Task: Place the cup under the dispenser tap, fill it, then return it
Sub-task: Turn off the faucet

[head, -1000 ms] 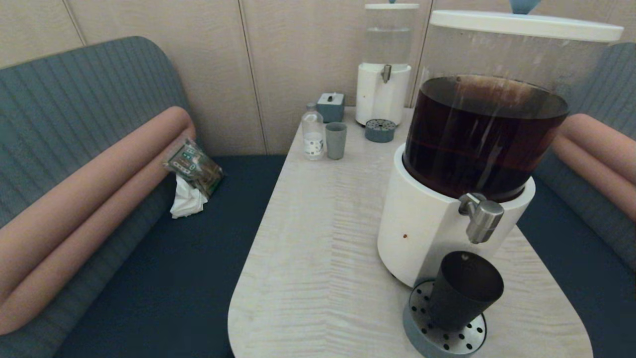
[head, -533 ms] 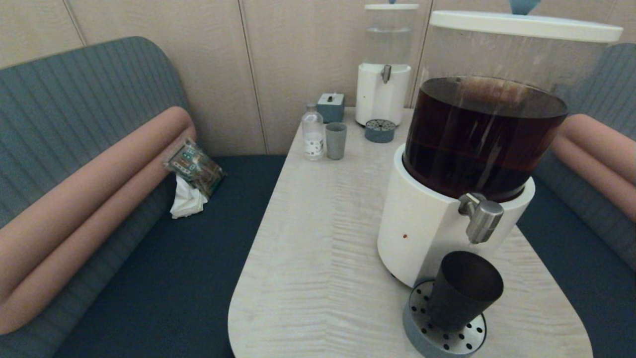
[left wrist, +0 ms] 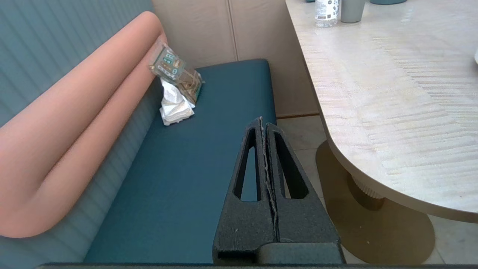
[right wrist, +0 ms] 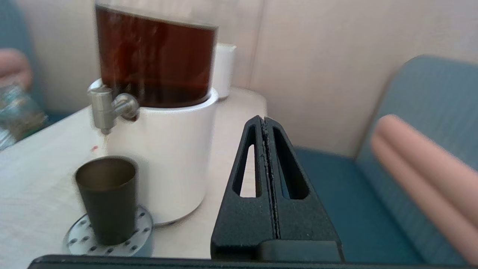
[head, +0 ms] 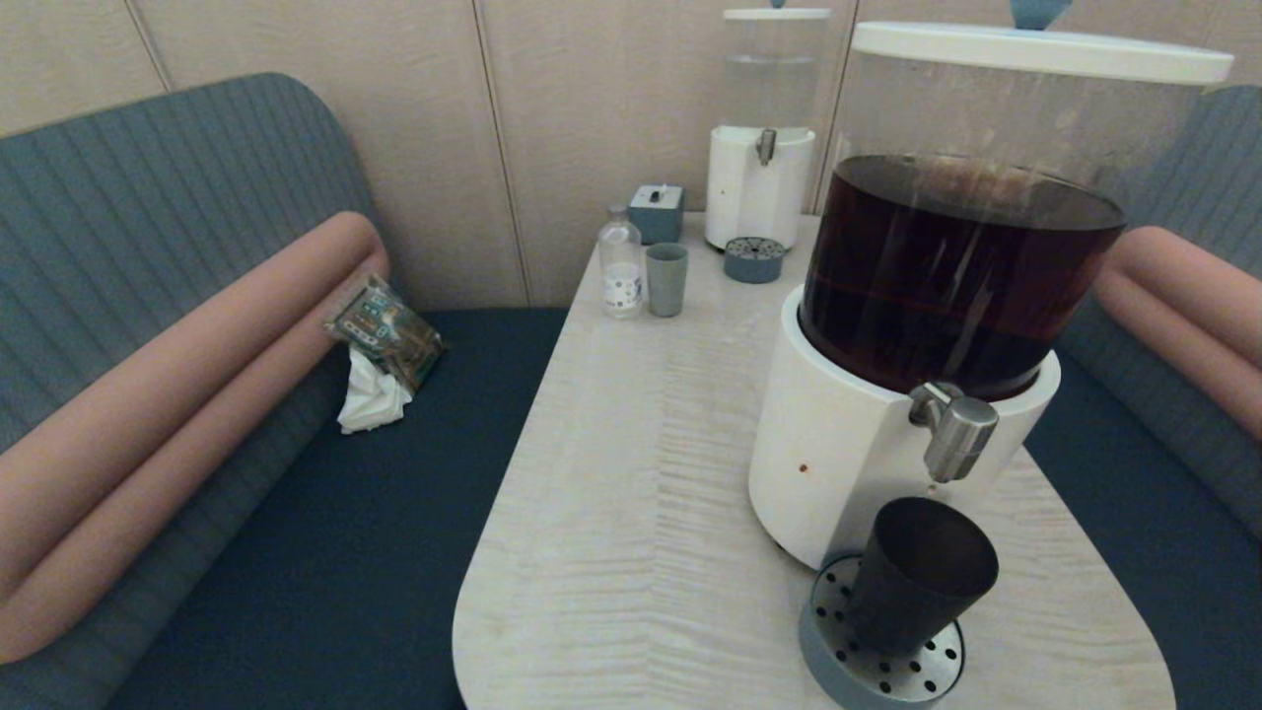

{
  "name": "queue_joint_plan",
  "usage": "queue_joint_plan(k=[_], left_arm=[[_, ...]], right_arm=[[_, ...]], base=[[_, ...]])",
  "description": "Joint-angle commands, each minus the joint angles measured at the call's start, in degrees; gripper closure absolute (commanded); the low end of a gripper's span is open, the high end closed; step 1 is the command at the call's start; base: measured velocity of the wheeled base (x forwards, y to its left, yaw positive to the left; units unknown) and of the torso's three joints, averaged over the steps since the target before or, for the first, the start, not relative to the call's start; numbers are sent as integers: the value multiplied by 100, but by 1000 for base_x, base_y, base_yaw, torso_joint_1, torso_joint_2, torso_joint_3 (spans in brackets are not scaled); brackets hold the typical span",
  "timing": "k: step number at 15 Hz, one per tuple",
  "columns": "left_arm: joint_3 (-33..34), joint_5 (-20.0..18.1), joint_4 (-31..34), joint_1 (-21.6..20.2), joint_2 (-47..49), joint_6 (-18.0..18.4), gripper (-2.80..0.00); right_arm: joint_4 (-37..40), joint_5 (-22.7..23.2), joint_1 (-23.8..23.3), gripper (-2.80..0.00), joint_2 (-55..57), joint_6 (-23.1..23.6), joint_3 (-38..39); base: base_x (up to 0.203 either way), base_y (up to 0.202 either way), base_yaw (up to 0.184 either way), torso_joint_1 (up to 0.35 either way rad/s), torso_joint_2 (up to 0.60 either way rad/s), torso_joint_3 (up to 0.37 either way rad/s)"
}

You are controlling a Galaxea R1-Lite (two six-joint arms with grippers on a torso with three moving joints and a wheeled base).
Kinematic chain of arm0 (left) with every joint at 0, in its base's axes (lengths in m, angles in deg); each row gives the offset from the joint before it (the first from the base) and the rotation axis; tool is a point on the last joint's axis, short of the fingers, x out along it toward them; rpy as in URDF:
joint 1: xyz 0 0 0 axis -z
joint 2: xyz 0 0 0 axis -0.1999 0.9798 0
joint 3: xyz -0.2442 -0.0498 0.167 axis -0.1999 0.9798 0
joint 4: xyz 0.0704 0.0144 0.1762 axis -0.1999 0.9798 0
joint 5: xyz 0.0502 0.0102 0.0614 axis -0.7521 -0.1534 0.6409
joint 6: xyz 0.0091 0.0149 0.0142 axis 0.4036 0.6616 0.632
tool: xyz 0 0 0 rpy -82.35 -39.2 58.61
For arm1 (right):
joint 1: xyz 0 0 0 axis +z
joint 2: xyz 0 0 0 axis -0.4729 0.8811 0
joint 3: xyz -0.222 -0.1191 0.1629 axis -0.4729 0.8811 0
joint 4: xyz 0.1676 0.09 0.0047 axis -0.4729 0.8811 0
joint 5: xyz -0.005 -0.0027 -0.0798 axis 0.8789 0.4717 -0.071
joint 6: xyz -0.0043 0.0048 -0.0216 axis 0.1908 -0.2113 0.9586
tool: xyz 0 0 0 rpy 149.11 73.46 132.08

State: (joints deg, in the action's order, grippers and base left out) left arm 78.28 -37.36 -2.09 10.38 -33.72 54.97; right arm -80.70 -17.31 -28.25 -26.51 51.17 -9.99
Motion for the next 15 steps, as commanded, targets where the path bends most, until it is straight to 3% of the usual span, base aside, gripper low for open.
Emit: queue_joint_plan(k=[1,7,11,15], left_arm=[[229,-3,-6,0,3,3,0],[229,-3,-6,0,6,3,0],[229,-3,-6,0,7,3,0],[229,-3,-6,0,-1,3,0]], right_arm=[[-81,-104,2,0,-452,23,313],[-554,-332,10,0,-671,15,2149],[41,-240,5,0,-673,-407,2153],[181,-33,2,0,-667,-361,2155]], base=[[0,0,0,0,0,0],[0,0,0,0,0,0],[0,0,0,0,0,0],[0,0,0,0,0,0]])
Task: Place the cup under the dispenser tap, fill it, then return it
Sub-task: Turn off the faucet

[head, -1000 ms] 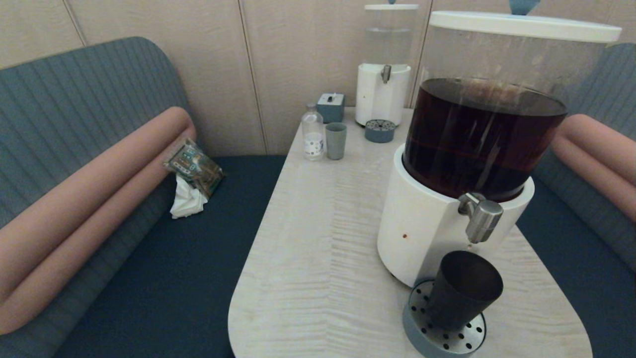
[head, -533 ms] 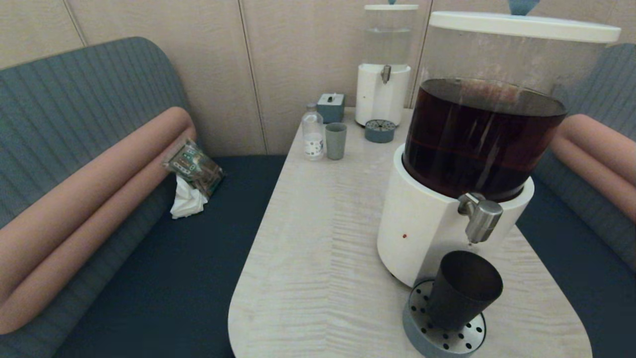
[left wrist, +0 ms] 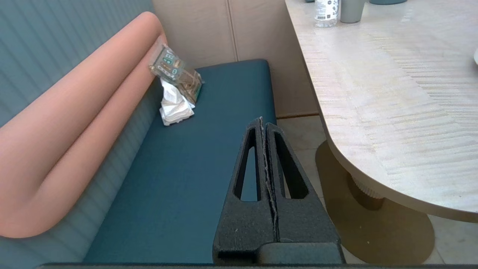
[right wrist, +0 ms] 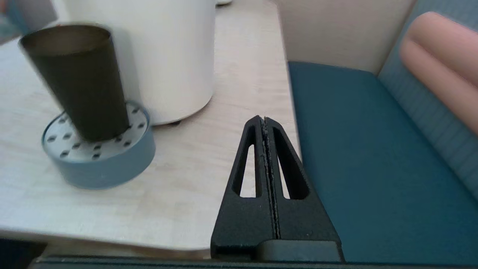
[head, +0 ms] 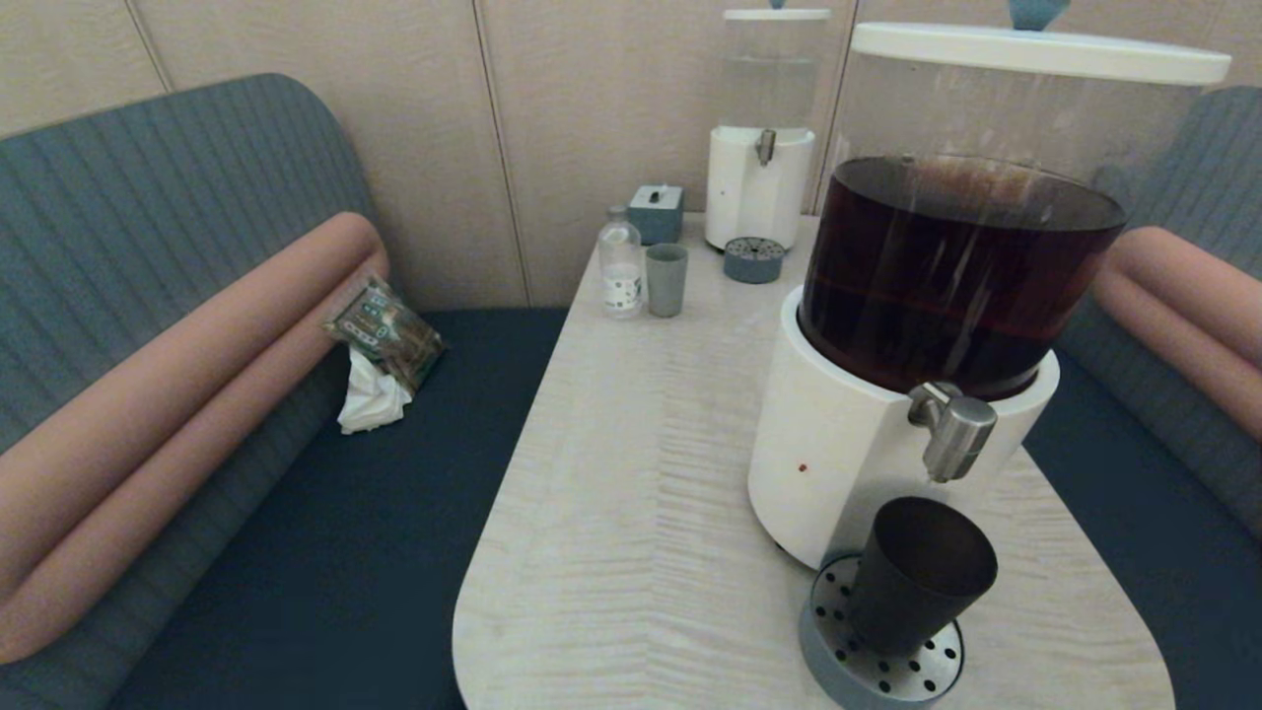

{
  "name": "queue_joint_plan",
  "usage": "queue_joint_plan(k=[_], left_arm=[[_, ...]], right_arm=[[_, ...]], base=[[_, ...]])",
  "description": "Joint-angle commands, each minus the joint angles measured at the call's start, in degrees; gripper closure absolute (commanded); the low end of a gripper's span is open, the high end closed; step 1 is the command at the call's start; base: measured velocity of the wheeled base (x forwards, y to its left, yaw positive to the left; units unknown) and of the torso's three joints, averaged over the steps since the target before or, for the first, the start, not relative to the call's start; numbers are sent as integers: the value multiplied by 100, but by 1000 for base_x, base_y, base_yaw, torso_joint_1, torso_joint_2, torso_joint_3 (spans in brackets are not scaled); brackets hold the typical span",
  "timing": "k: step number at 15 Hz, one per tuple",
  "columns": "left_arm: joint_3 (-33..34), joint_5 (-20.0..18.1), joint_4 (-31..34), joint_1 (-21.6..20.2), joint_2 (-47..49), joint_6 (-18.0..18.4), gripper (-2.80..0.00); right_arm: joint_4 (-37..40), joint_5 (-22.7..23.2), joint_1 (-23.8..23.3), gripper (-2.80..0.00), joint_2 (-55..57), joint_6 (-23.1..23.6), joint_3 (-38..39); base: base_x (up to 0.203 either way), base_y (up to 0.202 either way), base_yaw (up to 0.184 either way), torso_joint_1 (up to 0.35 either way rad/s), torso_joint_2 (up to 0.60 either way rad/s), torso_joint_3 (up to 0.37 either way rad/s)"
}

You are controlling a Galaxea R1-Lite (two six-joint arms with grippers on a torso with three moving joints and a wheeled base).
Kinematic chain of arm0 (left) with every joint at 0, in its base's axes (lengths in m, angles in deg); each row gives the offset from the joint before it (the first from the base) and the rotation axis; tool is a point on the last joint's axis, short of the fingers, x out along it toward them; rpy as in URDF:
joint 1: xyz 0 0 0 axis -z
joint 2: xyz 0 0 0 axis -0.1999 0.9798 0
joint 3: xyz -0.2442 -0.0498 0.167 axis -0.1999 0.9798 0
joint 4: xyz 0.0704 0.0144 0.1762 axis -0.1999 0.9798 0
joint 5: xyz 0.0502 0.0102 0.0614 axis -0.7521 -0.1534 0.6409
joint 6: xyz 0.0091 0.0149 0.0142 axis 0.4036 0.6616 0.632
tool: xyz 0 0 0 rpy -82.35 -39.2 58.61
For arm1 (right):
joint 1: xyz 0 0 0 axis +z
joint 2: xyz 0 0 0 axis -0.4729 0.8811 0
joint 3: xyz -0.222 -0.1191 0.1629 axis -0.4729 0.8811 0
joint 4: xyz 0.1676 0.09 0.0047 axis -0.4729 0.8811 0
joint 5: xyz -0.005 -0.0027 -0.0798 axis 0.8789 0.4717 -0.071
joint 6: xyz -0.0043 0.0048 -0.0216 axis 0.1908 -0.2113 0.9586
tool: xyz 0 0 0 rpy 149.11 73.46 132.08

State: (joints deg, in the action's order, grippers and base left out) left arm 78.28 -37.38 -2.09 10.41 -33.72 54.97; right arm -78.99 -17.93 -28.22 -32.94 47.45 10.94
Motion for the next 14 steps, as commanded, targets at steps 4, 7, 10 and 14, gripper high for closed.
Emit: queue_joint_plan(k=[4,7,10,14], left_arm=[[229,-1,-6,-2,-1,3,0],[229,-1,-6,-2,-1,3,0],[229,-1,-6,-2,-1,3,0],[229,-1,-6,-2,-1,3,0]], right_arm=[[596,132,4,0,-22,30,35],[669,154,0,0,-12,39,9],[617,160,0,0,4,30,18],[607,162,0,0,4,20,26]], base=[[0,0,0,0,0,0],[0,0,0,0,0,0],[0,0,0,0,0,0],[0,0,0,0,0,0]])
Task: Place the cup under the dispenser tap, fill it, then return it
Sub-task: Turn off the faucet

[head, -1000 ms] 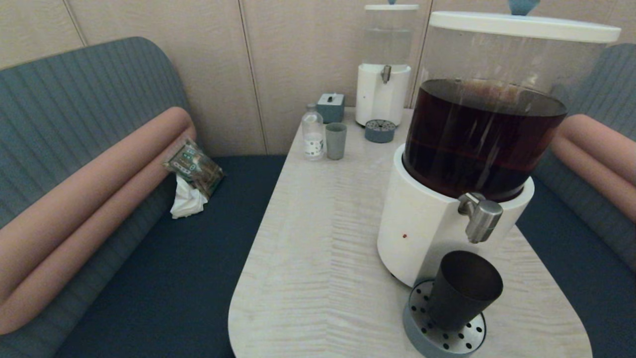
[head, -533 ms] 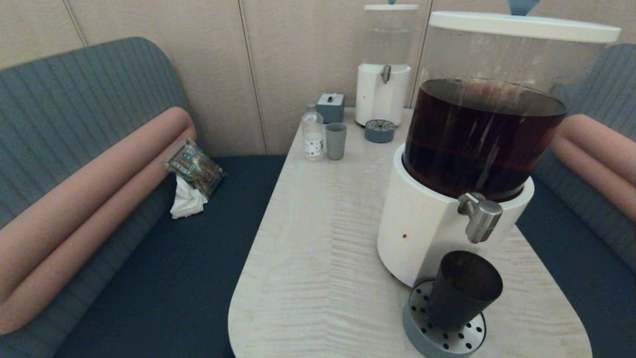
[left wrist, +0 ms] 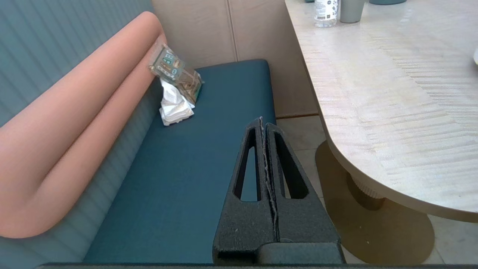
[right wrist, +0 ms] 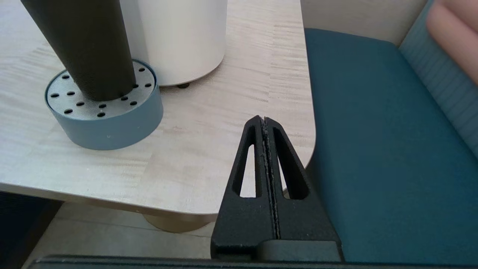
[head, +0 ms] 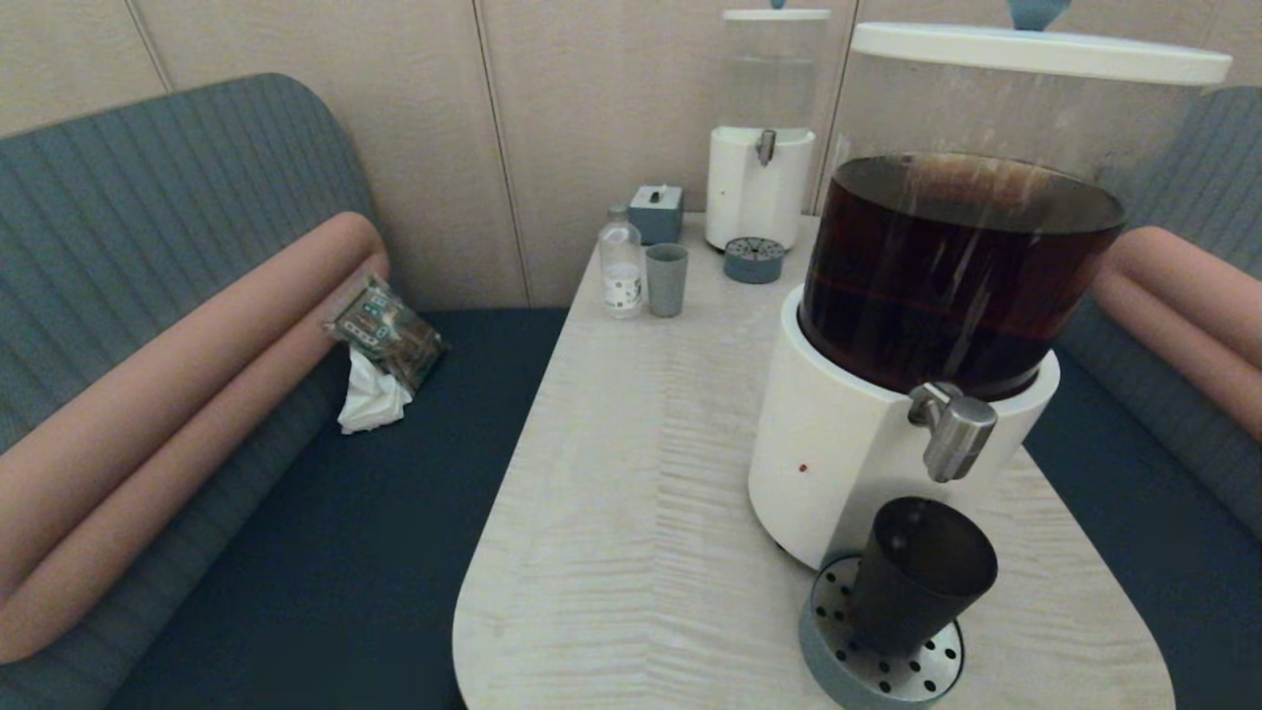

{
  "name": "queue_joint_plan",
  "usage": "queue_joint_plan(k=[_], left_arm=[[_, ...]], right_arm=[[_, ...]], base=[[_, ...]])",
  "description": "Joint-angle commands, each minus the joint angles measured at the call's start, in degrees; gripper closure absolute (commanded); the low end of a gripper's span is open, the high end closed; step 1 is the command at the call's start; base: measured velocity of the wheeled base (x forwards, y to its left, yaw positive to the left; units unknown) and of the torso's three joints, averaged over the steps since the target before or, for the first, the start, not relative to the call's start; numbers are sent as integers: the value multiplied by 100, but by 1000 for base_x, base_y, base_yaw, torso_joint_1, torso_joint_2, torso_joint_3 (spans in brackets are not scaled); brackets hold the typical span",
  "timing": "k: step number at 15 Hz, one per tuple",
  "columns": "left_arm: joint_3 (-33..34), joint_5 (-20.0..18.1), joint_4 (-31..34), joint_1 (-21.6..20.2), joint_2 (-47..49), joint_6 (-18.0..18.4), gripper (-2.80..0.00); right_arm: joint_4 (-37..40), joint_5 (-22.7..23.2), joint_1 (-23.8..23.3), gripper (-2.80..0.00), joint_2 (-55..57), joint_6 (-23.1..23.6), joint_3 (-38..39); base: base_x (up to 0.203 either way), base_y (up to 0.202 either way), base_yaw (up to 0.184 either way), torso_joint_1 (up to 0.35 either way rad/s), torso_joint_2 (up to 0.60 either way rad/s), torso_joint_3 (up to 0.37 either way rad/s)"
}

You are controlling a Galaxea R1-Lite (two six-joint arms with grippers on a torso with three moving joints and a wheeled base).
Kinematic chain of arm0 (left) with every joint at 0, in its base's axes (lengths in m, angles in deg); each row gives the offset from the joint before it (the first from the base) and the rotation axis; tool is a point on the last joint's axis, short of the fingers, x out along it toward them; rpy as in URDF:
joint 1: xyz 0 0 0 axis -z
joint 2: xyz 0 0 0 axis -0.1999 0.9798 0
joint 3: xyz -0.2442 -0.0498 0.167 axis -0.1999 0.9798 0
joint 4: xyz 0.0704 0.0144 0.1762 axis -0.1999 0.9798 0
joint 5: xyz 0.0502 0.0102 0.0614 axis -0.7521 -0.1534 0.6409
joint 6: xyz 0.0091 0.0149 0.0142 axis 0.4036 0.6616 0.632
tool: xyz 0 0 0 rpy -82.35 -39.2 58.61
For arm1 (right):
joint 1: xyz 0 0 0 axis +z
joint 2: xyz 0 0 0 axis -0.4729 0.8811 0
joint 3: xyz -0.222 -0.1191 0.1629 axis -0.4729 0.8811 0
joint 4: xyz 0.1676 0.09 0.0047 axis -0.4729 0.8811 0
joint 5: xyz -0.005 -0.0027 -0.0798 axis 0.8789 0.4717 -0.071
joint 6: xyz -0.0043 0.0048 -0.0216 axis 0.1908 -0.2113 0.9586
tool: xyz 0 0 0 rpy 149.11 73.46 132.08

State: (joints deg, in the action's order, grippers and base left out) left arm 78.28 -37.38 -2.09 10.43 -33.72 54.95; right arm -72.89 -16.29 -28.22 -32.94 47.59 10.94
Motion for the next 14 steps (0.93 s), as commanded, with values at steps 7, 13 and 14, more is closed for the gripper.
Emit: queue_joint_plan(k=[7,13,14], left_arm=[[229,-3,-3,-9,8,86,0],[-846,-216,168,-9,270,-83,0],[-1593,-305,317,-8,571,-131,0]], right_arm=[[-81,-11,0,0,-4,-111,53],[-81,-11,0,0,-4,-116,53],[-81,-11,0,0,-4,-116,53]], base=[[0,0,0,0,0,0],[0,0,0,0,0,0],[0,0,0,0,0,0]])
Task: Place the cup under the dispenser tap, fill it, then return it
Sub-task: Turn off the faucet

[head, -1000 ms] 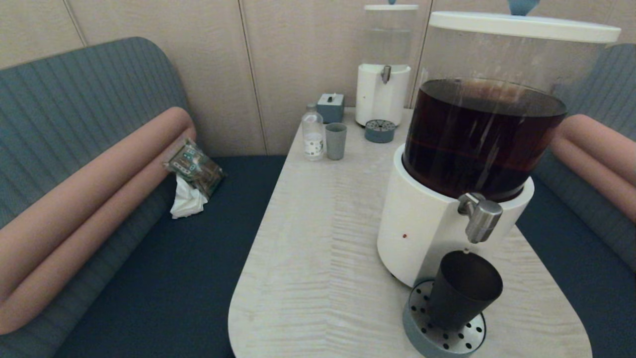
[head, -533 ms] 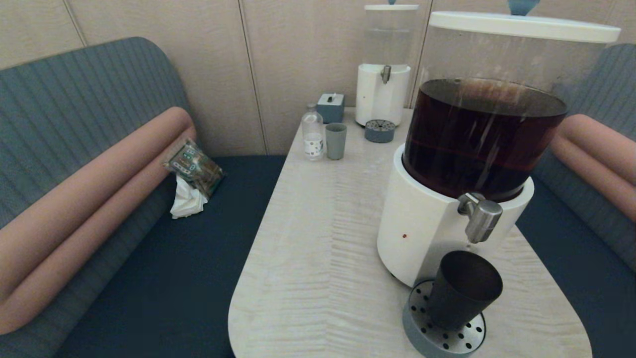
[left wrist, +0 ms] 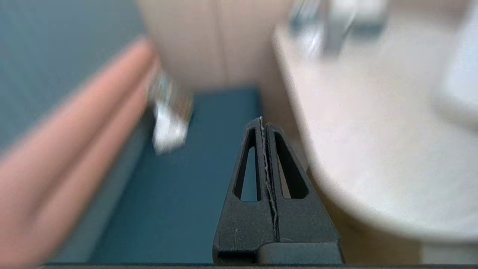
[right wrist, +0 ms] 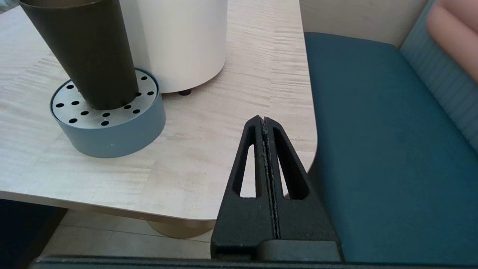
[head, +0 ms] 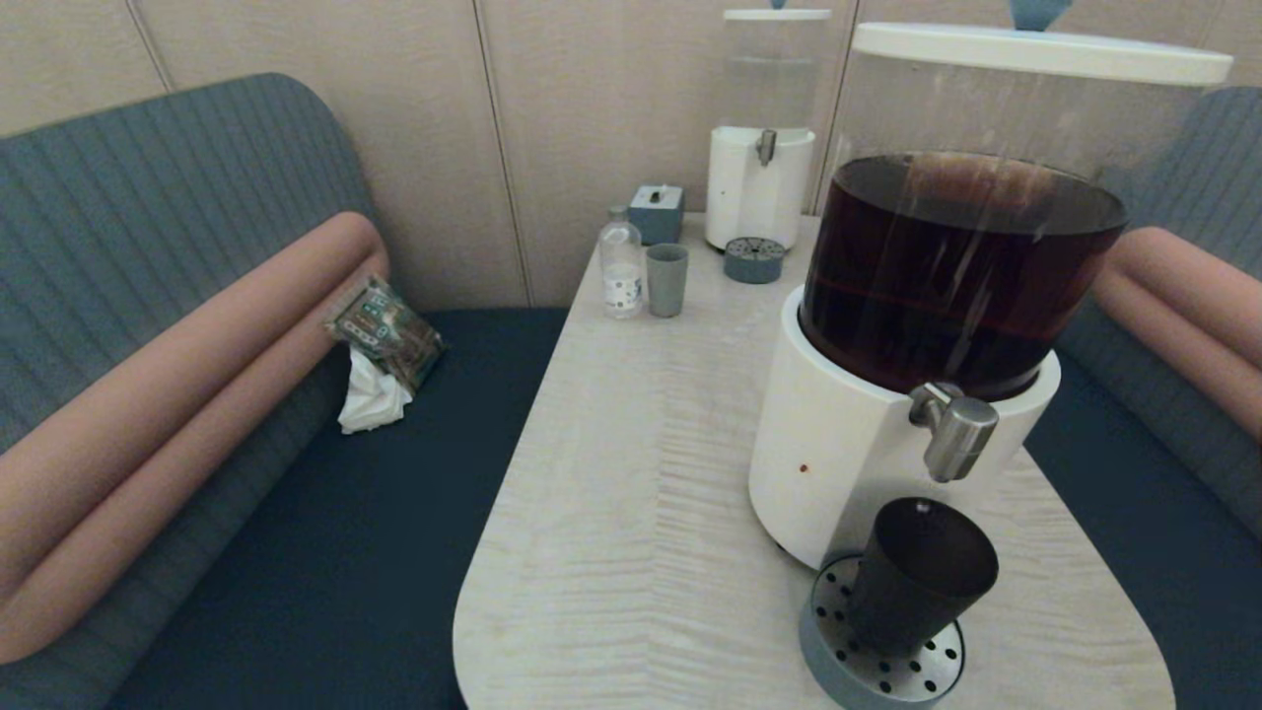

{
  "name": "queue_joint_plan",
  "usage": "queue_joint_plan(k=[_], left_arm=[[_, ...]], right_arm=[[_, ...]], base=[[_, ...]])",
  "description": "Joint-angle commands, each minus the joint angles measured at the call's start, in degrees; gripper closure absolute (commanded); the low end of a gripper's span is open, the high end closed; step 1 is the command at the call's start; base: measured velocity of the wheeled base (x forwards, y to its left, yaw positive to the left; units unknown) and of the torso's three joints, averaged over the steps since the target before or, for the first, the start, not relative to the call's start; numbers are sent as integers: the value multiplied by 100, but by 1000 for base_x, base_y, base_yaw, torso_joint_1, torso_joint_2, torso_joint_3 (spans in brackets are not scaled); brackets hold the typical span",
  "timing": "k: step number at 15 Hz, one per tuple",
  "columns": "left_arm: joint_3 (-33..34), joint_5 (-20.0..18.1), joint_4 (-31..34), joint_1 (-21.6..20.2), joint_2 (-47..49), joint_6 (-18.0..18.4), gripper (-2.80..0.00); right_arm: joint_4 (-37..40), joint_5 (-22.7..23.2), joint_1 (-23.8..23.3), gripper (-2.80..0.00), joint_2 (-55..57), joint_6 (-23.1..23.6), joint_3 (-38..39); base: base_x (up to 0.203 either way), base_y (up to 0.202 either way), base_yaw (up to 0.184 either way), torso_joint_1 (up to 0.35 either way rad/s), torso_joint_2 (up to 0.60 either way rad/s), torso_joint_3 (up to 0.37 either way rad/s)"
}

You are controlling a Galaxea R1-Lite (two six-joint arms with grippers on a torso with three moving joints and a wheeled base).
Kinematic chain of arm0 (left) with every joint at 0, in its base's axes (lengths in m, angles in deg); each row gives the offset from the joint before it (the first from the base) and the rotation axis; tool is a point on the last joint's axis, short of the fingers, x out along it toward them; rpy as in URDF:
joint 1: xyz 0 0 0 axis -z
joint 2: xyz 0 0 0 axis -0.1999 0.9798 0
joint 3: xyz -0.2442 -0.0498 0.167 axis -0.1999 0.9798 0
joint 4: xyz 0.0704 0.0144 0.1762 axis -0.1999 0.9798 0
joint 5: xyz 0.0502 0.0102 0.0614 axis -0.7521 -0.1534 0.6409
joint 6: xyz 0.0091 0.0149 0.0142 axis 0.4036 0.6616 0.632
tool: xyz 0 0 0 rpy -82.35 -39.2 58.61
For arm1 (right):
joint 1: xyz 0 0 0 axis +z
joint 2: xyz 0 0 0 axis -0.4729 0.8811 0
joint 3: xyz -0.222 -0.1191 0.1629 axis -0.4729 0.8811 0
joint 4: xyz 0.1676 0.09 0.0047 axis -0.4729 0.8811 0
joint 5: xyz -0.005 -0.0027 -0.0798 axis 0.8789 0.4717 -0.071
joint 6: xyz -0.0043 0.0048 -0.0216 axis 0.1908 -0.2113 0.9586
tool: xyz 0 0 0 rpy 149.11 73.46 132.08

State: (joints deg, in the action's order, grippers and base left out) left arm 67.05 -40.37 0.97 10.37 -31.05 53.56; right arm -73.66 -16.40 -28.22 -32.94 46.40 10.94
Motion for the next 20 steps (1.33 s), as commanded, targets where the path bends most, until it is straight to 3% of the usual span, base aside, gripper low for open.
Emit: queue_joint_plan(k=[1,4,6,9,11,12,16,20], left_arm=[[-1332,-117,213,1,785,-49,0],[-3518,-654,891,6,2731,-221,0],[-4559,-1274,1194,8,3887,-536,0],[-5596,-1990,1397,117,5170,-1519,0],[-5992,-2158,1427,838,5758,-2064,0],[-6115,-2244,1375,1192,6027,-2154,0],[-6331,-2958,252,2135,7177,-1914,0],[-6617,-3032,350,2668,8034,-1230,0]], right_arm=[[-5,-9,0,0,-4,3,53],[-5,0,0,0,-4,3,53],[-5,0,0,0,-4,3,53],[-5,0,0,0,-4,3,53],[-5,-8,0,0,-4,3,53],[-5,0,0,0,-4,3,53],[-5,0,0,0,-4,3,53],[-5,0,0,0,-4,3,53]], base=[[0,0,0,0,0,0],[0,0,0,0,0,0],[0,0,0,0,0,0],[0,0,0,0,0,0],[0,0,0,0,0,0],[0,0,0,0,0,0],[0,0,0,0,0,0],[0,0,0,0,0,0]])
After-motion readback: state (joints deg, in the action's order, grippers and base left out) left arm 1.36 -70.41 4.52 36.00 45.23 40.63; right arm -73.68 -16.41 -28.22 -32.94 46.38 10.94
